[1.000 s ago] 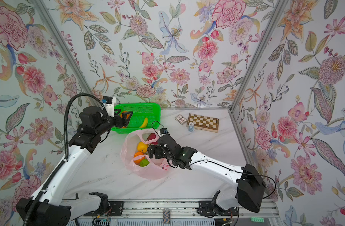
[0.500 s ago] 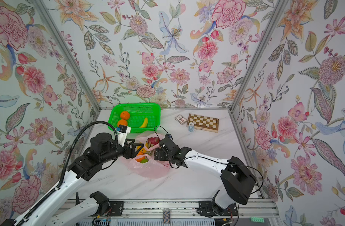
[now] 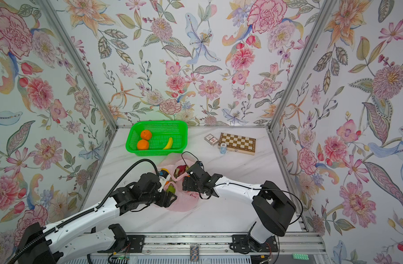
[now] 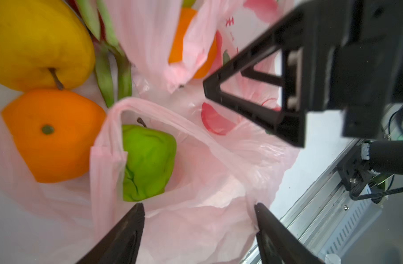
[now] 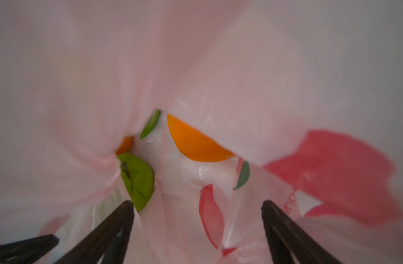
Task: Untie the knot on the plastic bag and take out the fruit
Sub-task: 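Grasp another orange deep in the pink bag with the right gripper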
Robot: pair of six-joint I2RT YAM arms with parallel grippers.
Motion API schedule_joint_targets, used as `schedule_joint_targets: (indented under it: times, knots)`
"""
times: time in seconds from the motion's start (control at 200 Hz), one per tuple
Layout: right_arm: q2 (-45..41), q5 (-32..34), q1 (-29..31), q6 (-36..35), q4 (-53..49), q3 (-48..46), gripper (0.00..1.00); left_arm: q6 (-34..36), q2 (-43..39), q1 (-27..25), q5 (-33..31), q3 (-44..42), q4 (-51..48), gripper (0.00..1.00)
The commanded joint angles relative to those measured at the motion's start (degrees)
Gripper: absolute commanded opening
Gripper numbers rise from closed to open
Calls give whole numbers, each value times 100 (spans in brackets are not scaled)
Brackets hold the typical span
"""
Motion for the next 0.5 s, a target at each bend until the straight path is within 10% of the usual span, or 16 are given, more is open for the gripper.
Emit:
schedule_joint_targets:
  times: [0.0, 0.495]
  knots:
    - [106, 101, -137, -41, 155, 322, 89, -132, 174, -252, -27, -212, 312, 73]
    - [1191, 1084, -7, -1511, -645, 1423, 91, -199, 230, -316, 39, -779, 861, 70]
